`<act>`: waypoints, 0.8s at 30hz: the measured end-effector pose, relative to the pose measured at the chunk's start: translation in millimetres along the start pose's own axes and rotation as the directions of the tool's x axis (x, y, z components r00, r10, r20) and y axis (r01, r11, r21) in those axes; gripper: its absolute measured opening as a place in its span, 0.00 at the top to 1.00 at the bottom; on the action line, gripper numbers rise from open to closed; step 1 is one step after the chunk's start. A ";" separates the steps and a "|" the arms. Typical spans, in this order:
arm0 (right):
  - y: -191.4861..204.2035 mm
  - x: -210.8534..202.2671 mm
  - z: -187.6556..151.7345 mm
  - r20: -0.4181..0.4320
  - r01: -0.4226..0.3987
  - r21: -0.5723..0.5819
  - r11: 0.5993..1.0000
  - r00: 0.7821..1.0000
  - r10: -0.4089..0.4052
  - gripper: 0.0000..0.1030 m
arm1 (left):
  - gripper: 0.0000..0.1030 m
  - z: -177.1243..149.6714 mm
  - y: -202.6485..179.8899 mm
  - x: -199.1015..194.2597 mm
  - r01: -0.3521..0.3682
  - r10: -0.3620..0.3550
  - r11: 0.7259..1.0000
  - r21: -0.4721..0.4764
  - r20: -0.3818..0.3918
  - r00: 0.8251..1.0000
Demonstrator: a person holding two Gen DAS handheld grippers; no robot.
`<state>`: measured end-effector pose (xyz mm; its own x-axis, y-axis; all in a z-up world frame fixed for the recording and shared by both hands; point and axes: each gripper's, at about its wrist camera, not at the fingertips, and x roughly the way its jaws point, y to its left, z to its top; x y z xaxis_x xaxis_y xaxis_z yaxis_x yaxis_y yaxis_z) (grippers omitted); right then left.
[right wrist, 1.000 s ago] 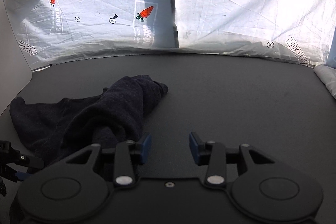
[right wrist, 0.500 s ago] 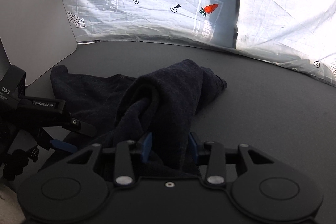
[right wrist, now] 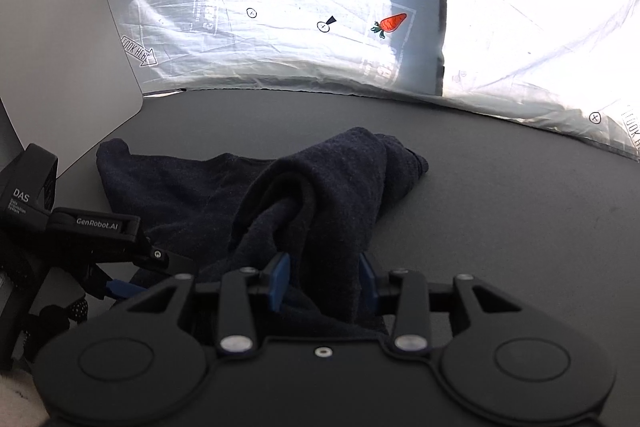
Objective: Fold clothes
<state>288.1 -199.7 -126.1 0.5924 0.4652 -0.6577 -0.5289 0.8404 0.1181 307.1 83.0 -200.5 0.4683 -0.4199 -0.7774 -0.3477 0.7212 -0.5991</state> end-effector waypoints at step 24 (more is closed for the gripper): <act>43.1 5.7 0.3 0.155 0.498 -0.404 0.767 0.864 -0.479 0.96 | 0.00 9.4 -2.0 10.8 0.014 0.001 0.992 0.129 -0.115 0.993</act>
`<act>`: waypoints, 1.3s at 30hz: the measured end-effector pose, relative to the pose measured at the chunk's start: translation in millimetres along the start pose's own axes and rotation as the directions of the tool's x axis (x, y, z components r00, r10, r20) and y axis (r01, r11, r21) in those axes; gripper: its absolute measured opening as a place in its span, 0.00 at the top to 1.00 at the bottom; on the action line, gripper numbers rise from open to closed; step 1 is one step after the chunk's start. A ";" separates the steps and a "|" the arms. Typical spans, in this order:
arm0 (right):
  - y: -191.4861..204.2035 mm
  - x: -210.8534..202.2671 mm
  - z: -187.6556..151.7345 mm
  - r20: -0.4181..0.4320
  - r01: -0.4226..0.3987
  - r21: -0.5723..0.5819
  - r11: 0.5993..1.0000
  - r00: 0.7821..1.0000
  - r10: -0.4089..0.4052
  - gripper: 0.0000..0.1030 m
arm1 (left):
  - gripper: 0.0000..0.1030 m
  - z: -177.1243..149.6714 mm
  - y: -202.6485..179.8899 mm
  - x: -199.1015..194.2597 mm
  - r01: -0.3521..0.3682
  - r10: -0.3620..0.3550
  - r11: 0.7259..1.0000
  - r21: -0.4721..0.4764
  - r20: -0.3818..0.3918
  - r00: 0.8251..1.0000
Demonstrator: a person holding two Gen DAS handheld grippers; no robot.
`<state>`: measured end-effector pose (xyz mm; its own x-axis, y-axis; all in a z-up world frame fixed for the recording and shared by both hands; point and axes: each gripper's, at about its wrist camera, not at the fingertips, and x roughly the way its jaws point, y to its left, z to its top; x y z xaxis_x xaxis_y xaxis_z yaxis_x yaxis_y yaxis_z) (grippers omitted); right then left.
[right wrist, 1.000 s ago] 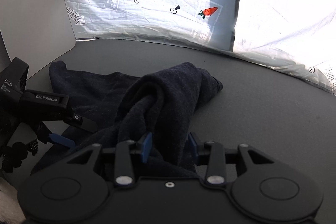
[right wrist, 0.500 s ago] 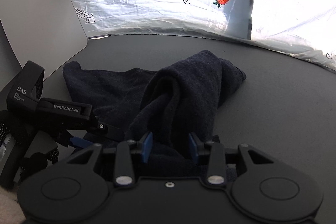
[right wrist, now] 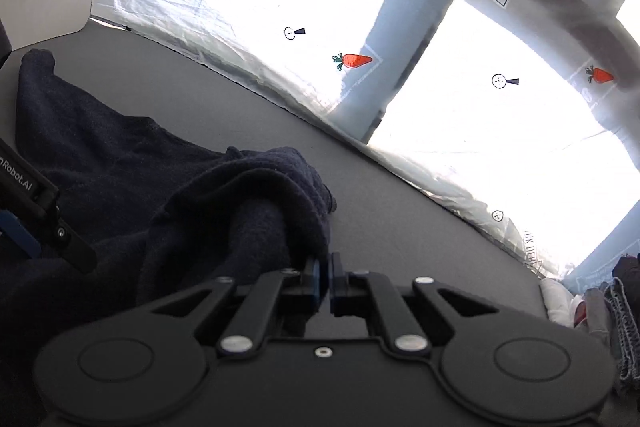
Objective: Fold clothes
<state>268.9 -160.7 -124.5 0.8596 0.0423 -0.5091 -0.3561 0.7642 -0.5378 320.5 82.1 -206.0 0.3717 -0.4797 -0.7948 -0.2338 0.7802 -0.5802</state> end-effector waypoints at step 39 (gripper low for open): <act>-236.7 147.4 -244.3 -0.463 0.417 0.794 0.441 0.886 -0.004 0.55 | 0.00 -28.1 -37.3 26.5 -0.293 0.281 0.946 0.142 0.097 0.955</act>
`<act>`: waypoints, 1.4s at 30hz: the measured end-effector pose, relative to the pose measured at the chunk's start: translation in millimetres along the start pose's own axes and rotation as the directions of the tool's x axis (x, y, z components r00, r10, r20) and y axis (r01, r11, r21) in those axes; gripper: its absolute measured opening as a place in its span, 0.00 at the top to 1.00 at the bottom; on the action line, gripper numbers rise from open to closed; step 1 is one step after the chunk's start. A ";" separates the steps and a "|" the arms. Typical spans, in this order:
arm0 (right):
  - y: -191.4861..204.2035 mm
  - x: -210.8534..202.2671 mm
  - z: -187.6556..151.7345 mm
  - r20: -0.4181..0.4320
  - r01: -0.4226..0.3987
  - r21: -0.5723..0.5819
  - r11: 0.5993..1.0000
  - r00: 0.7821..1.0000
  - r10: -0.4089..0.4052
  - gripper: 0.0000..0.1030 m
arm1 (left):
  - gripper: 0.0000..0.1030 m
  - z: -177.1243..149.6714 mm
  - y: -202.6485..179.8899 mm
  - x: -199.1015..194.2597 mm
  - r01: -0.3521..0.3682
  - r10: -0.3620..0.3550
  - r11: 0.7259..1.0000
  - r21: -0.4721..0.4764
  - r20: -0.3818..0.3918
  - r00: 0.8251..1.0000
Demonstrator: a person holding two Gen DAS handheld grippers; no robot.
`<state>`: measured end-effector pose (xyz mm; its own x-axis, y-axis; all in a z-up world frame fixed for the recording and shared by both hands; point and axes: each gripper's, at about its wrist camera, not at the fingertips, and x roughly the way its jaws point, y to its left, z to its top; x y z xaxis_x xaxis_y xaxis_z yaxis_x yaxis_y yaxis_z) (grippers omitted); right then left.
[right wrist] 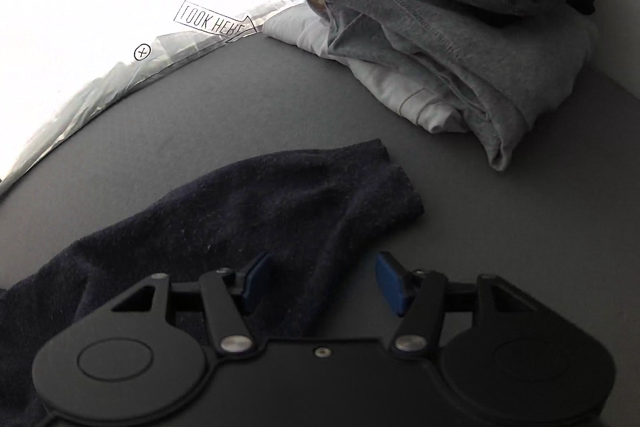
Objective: Fold clothes
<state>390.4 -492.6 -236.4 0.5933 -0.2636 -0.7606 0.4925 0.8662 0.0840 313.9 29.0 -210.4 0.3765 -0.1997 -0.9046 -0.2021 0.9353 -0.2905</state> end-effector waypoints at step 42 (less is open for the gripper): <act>261.3 12.0 18.3 -0.282 -0.574 -0.608 0.548 0.802 0.526 0.35 | 0.24 192.2 -75.8 88.5 -0.073 -0.033 0.855 0.513 0.196 0.980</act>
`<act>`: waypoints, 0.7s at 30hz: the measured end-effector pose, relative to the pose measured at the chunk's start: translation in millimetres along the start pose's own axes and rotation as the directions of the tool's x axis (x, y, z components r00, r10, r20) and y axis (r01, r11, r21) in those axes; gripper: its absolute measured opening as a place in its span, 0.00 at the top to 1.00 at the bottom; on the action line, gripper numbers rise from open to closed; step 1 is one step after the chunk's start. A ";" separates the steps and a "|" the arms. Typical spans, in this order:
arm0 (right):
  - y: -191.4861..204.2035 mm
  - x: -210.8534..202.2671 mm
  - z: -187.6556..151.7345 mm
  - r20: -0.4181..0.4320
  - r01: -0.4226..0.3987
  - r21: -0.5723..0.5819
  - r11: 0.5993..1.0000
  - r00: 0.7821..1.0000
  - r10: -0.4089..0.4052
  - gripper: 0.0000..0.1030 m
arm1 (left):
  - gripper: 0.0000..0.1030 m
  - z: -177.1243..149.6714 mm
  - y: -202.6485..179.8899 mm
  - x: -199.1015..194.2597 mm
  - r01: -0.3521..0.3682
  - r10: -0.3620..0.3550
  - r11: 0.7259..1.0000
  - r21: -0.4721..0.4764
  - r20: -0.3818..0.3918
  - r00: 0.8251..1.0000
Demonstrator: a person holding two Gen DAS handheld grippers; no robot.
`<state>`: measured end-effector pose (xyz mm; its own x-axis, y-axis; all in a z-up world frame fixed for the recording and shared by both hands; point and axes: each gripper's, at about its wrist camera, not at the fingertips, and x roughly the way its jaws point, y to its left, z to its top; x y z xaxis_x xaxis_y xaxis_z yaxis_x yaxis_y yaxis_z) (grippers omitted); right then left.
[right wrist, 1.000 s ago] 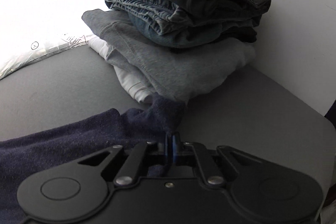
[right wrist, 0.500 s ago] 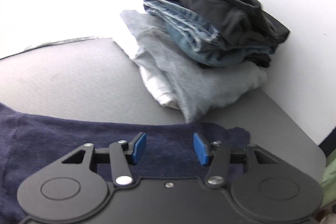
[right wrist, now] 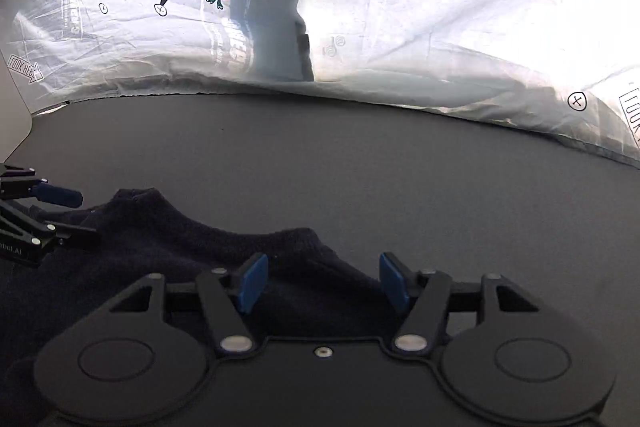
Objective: Fold clothes
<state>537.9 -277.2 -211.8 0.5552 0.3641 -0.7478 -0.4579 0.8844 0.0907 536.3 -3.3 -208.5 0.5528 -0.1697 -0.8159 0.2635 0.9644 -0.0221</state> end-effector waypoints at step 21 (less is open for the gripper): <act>-2.5 71.3 62.9 0.026 0.147 0.002 0.989 0.989 -0.147 0.59 | 0.83 53.2 47.8 48.9 -0.018 0.047 0.949 -0.315 0.085 0.995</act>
<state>622.3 -235.0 -224.0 0.6343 0.2371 -0.7358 -0.3697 0.9290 -0.0193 617.9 23.7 -218.7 0.6298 -0.1411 -0.7639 -0.0085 0.9820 -0.1885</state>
